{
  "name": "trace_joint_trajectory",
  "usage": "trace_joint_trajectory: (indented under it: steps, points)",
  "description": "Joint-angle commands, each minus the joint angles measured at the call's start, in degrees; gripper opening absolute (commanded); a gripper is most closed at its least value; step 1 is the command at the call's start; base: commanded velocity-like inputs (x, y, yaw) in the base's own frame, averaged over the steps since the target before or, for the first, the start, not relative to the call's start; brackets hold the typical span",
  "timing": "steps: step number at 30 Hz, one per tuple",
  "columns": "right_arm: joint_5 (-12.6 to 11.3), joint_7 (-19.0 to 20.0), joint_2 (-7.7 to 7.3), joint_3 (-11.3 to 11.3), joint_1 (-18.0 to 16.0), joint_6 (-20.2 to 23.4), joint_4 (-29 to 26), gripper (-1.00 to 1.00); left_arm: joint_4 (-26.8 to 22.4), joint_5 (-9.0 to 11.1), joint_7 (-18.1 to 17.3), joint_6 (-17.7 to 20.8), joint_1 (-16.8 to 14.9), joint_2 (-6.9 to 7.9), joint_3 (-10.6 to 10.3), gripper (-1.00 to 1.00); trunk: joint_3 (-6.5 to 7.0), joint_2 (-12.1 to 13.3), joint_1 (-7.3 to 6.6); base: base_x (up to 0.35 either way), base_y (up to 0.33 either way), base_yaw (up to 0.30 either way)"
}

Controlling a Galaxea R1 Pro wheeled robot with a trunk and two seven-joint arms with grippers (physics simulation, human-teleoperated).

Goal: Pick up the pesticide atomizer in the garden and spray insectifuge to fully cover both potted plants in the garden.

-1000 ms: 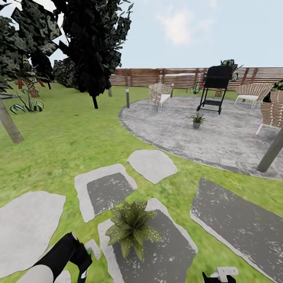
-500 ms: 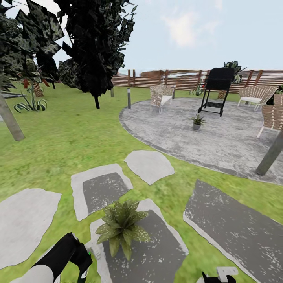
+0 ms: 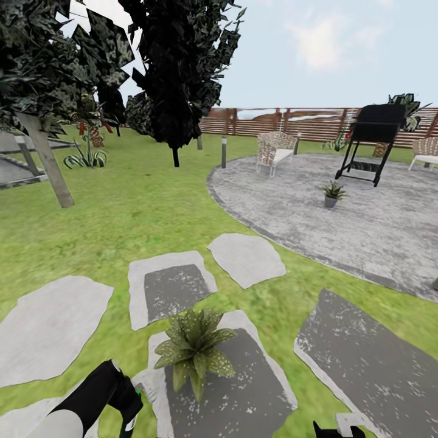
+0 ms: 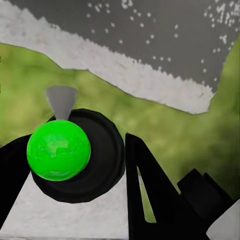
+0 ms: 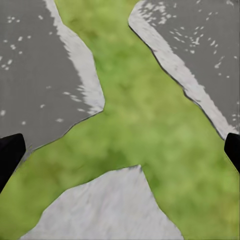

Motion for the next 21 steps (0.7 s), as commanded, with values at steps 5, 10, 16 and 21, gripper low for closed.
trace_joint_trajectory:
  steps: [5, 10, 16, 21]
  points:
    - [0.1, 0.5, 0.0, -0.5, 0.0, -0.2, 0.0, 1.0, -0.1, -0.1, -0.4, 0.7, 0.0, -0.09, 0.2, -1.0, -0.05, 0.0, -0.01, 0.004, -0.005, 0.277]
    - [0.1, 0.5, 0.0, -0.5, 0.0, -0.2, 0.0, 1.0, 0.0, -0.3, -0.3, 2.9, 0.0, -0.05, 0.1, -1.0, -0.05, 0.0, -0.01, 0.0, 0.0, 0.277]
    - [0.1, 0.5, 0.0, -0.5, 0.0, -0.2, 0.0, 1.0, -0.1, -0.4, -0.3, 3.0, 0.0, -0.19, 0.1, -1.0, -0.05, 0.0, -0.01, 0.0, -0.006, 0.239]
    - [0.1, 0.5, 0.0, -0.5, 0.0, -0.2, 0.0, 1.0, -0.1, -0.4, -0.2, 3.1, 0.0, -0.29, 0.1, -1.0, -0.05, 0.0, -0.01, 0.0, -0.151, 0.017]
